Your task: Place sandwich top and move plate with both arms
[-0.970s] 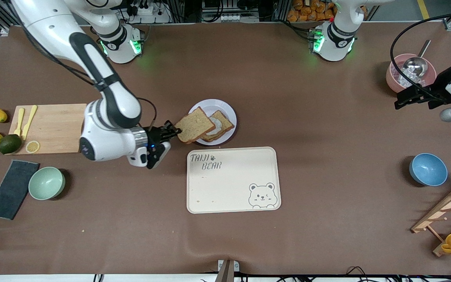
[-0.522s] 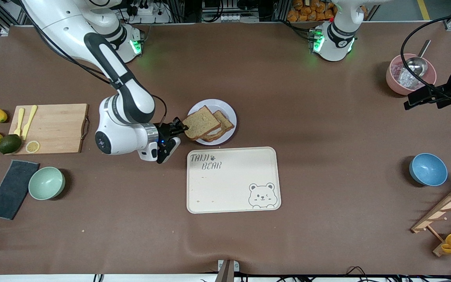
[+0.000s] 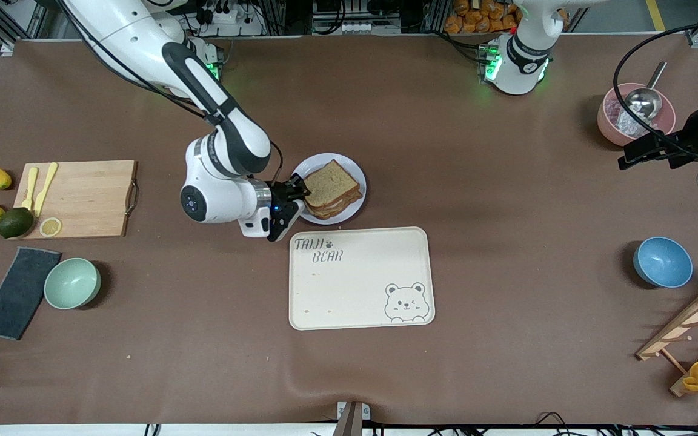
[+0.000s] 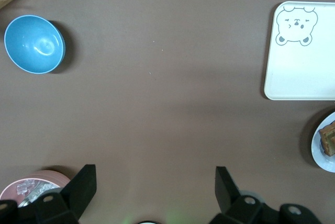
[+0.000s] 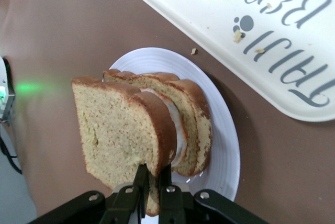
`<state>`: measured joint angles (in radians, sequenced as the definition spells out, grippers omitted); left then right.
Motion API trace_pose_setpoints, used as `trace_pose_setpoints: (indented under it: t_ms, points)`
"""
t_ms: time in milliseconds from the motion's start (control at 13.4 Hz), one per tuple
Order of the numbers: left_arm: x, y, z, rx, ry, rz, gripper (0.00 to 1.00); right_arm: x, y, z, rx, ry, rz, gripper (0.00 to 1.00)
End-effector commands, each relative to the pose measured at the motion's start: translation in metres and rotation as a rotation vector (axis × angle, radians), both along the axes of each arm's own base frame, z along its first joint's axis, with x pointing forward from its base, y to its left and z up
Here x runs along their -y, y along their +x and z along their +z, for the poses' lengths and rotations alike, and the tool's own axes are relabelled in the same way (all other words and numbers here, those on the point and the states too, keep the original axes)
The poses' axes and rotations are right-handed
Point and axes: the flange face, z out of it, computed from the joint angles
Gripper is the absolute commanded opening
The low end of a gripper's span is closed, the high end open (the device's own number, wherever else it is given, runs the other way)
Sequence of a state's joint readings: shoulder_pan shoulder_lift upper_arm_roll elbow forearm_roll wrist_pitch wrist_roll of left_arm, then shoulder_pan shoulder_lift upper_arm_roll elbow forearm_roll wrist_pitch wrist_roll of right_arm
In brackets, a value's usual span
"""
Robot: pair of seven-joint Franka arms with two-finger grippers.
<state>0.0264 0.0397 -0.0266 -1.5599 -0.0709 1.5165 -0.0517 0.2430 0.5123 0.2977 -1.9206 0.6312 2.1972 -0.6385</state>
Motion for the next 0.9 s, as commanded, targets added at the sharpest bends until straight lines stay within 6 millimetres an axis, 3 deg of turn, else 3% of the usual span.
trace_pose_setpoints:
  t_ms: [0, 75, 149, 522, 671, 821]
  points:
    - [0.002, -0.001, 0.001, 0.004, -0.018, -0.002, 1.0, -0.003, -0.004, -0.002, -0.002, 0.01, -0.012, 0.13]
    - [0.001, 0.0, 0.002, 0.007, -0.017, 0.0, 1.0, -0.004, -0.005, -0.003, -0.003, 0.009, -0.009, 0.66]
    - [0.002, 0.0, 0.002, 0.007, -0.017, -0.002, 1.0, -0.006, -0.006, -0.003, -0.004, 0.007, -0.008, 1.0]
    - [0.001, 0.0, 0.001, 0.005, -0.015, -0.002, 1.0, 0.003, -0.001, 0.01, -0.012, 0.011, -0.011, 1.0]
    - [0.001, 0.0, 0.002, 0.007, -0.014, -0.002, 1.0, 0.019, 0.01, 0.03, -0.014, 0.017, -0.01, 1.0]
    - [0.002, 0.0, 0.001, 0.007, -0.014, -0.003, 1.0, 0.055, 0.031, 0.049, -0.019, 0.021, -0.027, 1.0]
